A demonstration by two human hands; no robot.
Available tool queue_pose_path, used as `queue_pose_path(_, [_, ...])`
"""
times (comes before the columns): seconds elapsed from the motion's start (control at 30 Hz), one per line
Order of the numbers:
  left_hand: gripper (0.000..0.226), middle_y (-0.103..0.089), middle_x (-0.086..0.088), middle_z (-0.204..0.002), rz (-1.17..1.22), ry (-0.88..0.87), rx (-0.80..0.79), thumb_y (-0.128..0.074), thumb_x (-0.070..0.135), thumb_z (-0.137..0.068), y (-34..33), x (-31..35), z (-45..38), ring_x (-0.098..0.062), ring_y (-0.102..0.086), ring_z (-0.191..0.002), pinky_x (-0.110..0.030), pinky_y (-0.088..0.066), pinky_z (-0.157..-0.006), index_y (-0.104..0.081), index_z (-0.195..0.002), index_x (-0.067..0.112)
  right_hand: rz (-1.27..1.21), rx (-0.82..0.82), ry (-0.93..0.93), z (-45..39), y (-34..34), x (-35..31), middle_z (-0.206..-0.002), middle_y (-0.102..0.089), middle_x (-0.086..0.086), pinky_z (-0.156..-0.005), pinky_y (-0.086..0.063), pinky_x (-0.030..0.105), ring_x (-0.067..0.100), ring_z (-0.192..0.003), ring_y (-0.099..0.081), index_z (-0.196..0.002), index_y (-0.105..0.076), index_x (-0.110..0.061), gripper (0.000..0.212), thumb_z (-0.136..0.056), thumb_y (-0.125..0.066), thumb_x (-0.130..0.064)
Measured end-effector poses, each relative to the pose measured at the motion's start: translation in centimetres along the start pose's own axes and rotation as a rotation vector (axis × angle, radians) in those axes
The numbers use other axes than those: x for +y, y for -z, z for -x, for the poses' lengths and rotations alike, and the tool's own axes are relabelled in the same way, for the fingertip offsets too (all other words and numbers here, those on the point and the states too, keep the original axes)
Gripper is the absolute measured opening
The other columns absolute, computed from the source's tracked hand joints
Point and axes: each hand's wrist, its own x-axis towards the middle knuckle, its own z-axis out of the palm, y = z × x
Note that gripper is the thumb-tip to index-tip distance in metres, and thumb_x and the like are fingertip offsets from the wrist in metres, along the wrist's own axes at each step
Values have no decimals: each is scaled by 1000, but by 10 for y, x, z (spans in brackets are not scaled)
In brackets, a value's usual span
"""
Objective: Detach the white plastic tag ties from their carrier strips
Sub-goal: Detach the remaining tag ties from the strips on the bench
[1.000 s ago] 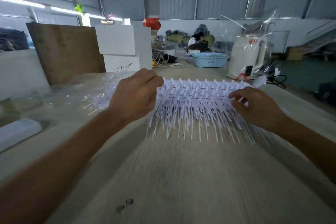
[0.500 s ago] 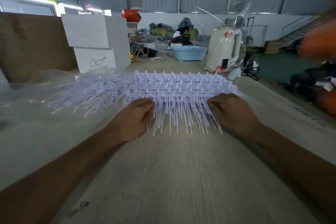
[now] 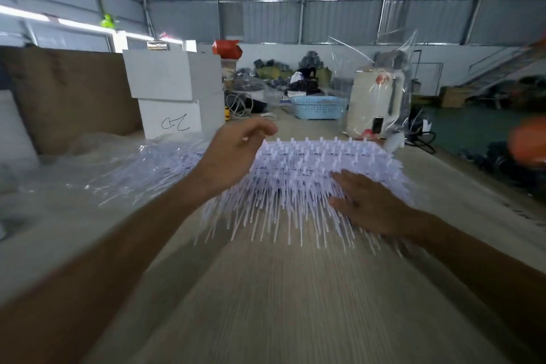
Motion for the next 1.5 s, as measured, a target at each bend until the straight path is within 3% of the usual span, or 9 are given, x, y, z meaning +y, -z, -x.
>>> queue_pose_path(0.2, [61, -9, 4, -168, -543, 73, -421, -31, 60, -102, -62, -28, -32, -24, -13, -153, -59, -13, -121, -19, -157, 38, 74, -54, -6, 14, -18, 1, -167, 15, -4, -123, 5, 49, 21, -153, 15, -157, 11, -38, 82, -83, 1, -72])
queue_pose_path(0.33, [69, 13, 3, -167, -764, 136, -541, -1, 72, -94, -111, -63, 1, -28, 16, -153, -70, 9, -114, 10, -155, 42, 109, -127, 61, 22, 9, 4, -167, -11, -5, -123, -18, 48, 21, -155, -9, -158, -17, -40, 69, -96, -12, -69])
queue_pose_path(0.4, [71, 16, 2, -167, -773, 123, -523, 8, 73, -90, -115, -67, 7, -29, 20, -152, -70, 14, -111, 16, -153, 42, 104, 23, 83, 22, 32, 0, -129, -64, -9, -99, -49, 42, 17, -119, -61, -125, -61, -40, 73, -89, -7, -74])
queue_pose_path(0.5, [74, 15, 1, -167, -805, 101, -511, 16, 72, -84, -114, -59, 16, -31, 21, -151, -70, 12, -110, 19, -151, 41, 203, 482, 76, -4, 61, -10, -83, -69, -3, -75, -57, 36, 14, -68, -64, -89, -70, -25, 67, -95, -16, -64])
queue_pose_path(0.57, [68, 14, 0, -167, -808, 103, -501, 9, 69, -91, -112, -50, 22, -32, 20, -151, -70, 11, -111, 18, -152, 39, 77, 593, 87, -28, 63, -14, -118, -69, 6, -91, -53, 44, 25, -102, -65, -114, -70, -23, 47, -102, -34, -51])
queue_pose_path(0.7, [66, 11, -2, -167, -802, 141, -495, 2, 66, -96, -108, -36, 33, -32, 18, -152, -70, 8, -112, 15, -154, 38, 45, 140, -26, -44, 13, -21, -168, -14, 0, -124, -11, 52, 27, -153, -13, -158, -20, -34, 61, -103, -22, -60])
queue_pose_path(1.0, [42, -55, 4, -142, -368, 386, -278, -35, 57, -97, -69, -13, -35, -28, -49, -130, -59, -26, -109, -60, -126, 40, 140, 461, -26, -29, -16, -21, -147, -51, 4, -109, -33, 48, 31, -136, -42, -140, -54, -27, 62, -97, -19, -55])
queue_pose_path(1.23, [39, -57, -8, -138, -561, 338, -485, -43, 38, -105, -86, -56, -92, -29, -52, -126, -50, -33, -112, -59, -132, 15, 110, 504, -26, -25, -14, -23, -139, -50, 2, -106, -31, 46, 25, -131, -41, -135, -55, -28, 60, -96, -19, -56])
queue_pose_path(1.5, [17, -71, -2, -105, -312, 239, -269, -77, 24, -86, -79, -64, -113, -26, -64, -106, -37, -51, -92, -75, -101, 16, 47, 530, -13, -24, -14, -22, -143, -45, 2, -108, -29, 47, 24, -134, -38, -136, -54, -28, 52, -99, -32, -56])
